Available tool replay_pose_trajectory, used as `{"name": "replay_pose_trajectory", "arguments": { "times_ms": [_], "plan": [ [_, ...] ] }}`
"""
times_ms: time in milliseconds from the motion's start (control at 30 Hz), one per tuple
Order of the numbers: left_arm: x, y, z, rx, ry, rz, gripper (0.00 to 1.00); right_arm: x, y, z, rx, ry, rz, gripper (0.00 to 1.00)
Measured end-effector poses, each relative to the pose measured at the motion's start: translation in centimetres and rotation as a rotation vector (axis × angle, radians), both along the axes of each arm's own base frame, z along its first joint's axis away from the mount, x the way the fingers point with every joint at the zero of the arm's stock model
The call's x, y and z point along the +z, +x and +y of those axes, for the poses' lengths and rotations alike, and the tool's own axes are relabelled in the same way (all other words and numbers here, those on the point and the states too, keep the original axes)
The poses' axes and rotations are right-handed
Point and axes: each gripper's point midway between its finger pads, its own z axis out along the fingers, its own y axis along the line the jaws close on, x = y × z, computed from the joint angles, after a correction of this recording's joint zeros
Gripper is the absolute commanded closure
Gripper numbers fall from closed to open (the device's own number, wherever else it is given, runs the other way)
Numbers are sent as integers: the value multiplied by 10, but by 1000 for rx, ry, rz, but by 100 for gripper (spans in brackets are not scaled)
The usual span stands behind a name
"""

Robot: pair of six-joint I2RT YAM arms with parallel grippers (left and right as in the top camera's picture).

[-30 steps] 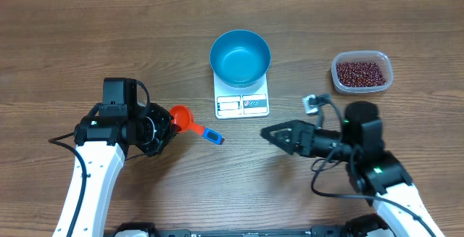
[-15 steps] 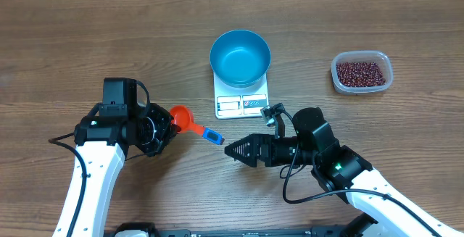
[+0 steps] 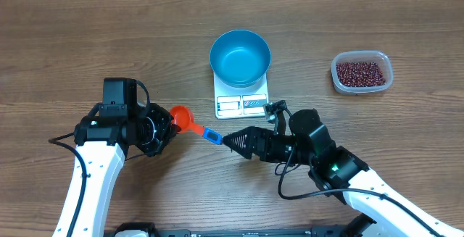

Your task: Scoop item into bowl and weigh 150g on scale

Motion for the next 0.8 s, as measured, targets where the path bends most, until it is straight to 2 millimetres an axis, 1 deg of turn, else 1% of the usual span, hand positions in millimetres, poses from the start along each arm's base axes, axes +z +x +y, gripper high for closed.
{"name": "replay_pose_trajectory", "arguments": {
  "times_ms": [100,167,233,333,467,667,800],
  "plan": [
    [0,0,0,0,0,0,96,-4,2,5,-25,-4,15,8],
    [0,0,0,2,-1,1,96,-3,3,11,-30,7,9,11],
    [0,0,0,2,-1,1,96,2,6,14,-36,27,-7,14],
    [0,0,0,9,-3,5,96,16,13,18,-55,72,-53,17],
    [-2,-4,0,56,-19,48,96,24,21,18,-93,94,-84,21],
    [-2,-7,-4,117,-43,92,96,24,29,15,-141,85,-100,26],
    [-2,-11,-15,128,-55,120,96,23,25,20,-150,72,-114,29]
  ]
}}
